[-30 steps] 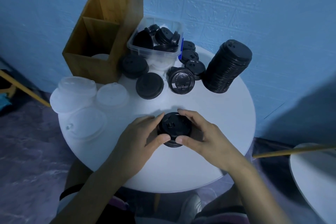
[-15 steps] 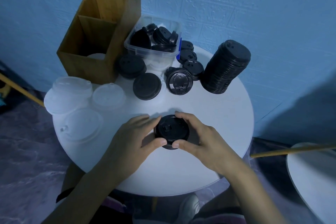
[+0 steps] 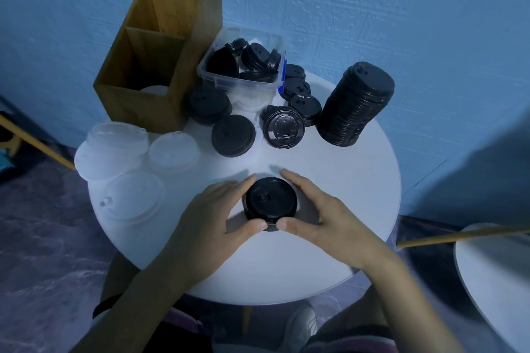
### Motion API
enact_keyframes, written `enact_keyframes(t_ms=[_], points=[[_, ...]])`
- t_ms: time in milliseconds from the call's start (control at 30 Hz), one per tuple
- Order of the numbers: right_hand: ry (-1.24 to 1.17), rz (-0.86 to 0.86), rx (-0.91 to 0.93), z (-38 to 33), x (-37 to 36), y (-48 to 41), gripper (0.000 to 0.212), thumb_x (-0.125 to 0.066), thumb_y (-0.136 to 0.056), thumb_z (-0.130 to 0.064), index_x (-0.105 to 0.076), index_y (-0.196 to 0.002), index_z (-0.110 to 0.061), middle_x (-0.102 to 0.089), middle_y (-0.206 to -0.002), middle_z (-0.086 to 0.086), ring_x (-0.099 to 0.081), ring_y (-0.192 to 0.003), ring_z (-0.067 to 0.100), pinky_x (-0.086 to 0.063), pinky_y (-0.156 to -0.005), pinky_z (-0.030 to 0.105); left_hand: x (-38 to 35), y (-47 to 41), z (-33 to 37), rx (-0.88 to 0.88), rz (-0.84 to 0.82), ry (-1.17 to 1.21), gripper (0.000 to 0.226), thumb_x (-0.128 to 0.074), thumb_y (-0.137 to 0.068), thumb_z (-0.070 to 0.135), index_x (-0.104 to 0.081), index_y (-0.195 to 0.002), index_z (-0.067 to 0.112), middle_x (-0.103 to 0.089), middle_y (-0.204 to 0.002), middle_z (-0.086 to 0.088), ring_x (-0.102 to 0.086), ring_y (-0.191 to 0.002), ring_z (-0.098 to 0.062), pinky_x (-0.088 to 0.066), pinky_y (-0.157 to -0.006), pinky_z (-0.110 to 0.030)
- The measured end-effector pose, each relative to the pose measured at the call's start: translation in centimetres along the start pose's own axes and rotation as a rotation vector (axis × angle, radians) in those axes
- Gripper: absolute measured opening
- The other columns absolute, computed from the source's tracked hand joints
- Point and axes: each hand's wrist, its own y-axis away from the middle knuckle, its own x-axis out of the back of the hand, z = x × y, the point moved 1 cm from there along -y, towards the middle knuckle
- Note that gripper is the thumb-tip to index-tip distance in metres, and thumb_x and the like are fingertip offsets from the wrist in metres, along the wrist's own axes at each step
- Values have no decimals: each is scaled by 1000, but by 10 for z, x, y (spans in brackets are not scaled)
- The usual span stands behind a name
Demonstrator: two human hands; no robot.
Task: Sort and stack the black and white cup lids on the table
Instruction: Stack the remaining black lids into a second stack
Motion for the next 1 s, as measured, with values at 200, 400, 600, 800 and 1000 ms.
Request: enact_keyframes(t_ms=[200, 400, 600, 800, 1000], points=[[93, -66, 57, -7, 1, -14, 61, -75, -89, -45, -46, -140, -57, -34, -147, -43, -11, -144, -22, -21, -121, 21, 2, 1, -1, 16, 37, 67, 74, -67, -80, 59, -46, -149, 38, -49, -132, 34, -38, -123, 17, -32, -104, -10], [49, 175, 111, -29, 20, -58, 34, -74, -92, -36, -69, -126, -39, -73, -113, -18, -67, -101, -3, -52, -96, 33, 13, 7, -17, 47, 52, 56, 59, -76, -85, 43, -49, -136, 47, -51, -121, 46, -45, -120, 15, -36, -97, -7], [389, 227, 231, -69, -1, -100, 59, -74, -89, -43, -54, -144, -36, -43, -159, -12, -59, -124, 8, -42, -107, 34, 12, 9, -19, 64, 67, 76, 62, -76, -84, 42, -48, -139, 48, -44, -115, 53, -41, -117, 21, -34, -90, -3], [479, 242, 220, -72, -10, -117, 58, -72, -88, -45, -57, -141, -30, -57, -143, -11, -57, -126, 19, -48, -100, 44, 13, 9, -18, 67, 73, 109, 62, -79, -84, 38, -50, -138, 48, -46, -123, 48, -44, -119, 17, -39, -91, -8], [54, 280, 140, -54, 7, -75, 56, -80, -78, -51, -62, -131, -43, -69, -97, -24, -60, -74, -2, -51, -81, 27, 12, 8, -19, 114, 66, 132, 56, -83, -76, 46, -53, -122, 55, -52, -117, 40, -42, -115, 22, -31, -89, -5]])
